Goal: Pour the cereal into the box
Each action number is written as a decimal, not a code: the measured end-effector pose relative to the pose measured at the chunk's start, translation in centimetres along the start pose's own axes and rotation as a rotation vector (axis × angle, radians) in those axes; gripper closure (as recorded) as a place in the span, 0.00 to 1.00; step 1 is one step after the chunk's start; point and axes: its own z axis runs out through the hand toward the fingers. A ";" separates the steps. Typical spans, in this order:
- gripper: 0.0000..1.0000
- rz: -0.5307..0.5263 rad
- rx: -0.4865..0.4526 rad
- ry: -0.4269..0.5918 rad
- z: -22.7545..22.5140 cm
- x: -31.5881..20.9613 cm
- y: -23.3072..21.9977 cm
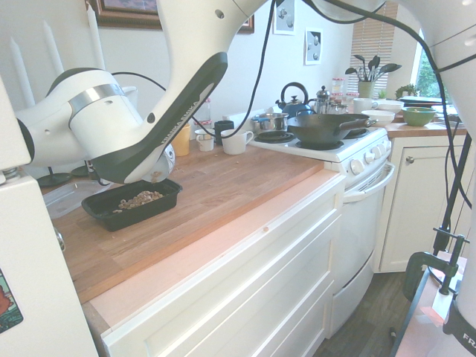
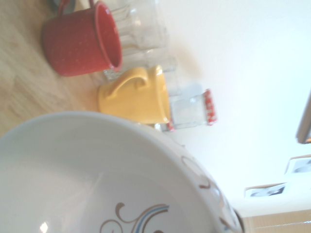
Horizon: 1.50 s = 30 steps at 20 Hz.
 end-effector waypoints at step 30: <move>1.00 0.352 0.178 -0.603 10.9 11.7 16.0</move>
